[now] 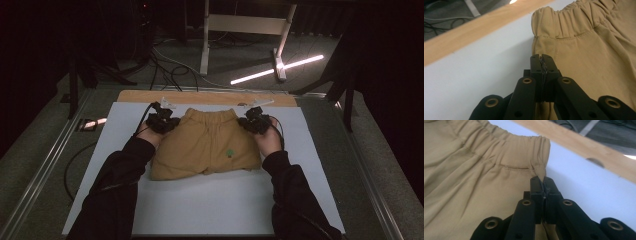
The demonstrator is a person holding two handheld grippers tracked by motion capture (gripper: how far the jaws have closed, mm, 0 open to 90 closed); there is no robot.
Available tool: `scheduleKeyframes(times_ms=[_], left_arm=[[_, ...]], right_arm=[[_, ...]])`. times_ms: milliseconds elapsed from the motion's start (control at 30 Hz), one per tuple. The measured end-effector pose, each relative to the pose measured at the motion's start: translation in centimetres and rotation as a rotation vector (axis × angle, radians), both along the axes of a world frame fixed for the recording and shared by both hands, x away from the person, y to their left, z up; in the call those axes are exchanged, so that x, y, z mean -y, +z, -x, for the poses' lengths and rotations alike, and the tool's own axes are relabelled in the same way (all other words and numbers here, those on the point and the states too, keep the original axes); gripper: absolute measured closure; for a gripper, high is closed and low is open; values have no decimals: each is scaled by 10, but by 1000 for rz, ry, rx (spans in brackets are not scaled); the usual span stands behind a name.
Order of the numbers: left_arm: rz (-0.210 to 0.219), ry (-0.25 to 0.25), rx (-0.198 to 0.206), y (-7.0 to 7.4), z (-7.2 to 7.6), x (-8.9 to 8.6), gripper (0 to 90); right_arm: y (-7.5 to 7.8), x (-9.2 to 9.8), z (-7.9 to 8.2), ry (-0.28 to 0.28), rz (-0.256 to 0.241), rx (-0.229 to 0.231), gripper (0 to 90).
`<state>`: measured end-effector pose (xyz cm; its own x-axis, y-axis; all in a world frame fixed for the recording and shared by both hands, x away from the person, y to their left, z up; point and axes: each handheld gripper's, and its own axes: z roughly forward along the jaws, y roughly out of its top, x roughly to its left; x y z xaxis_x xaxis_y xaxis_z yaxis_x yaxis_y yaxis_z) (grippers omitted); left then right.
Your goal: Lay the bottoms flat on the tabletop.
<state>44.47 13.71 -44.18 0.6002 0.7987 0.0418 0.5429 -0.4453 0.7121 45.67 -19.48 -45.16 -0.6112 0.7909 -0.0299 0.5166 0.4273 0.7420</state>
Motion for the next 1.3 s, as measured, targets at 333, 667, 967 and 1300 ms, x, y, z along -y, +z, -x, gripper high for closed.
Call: scheduleKeyframes(times_ms=[333,667,967,1300], left_arm=[[-26,59,-39,-7,-32,9,659],[31,-4,-75,-9,-23,13,127],[48,-54,-58,4,-5,8,35],[105,-103,-31,15,20,0,5]], right_arm=[[3,-10,-41,-132,-34,9,543],[4,-5,-27,-44,-110,21,139],[6,-4,-4,22,-117,36,120],[8,0,31,68,-134,52,103]])
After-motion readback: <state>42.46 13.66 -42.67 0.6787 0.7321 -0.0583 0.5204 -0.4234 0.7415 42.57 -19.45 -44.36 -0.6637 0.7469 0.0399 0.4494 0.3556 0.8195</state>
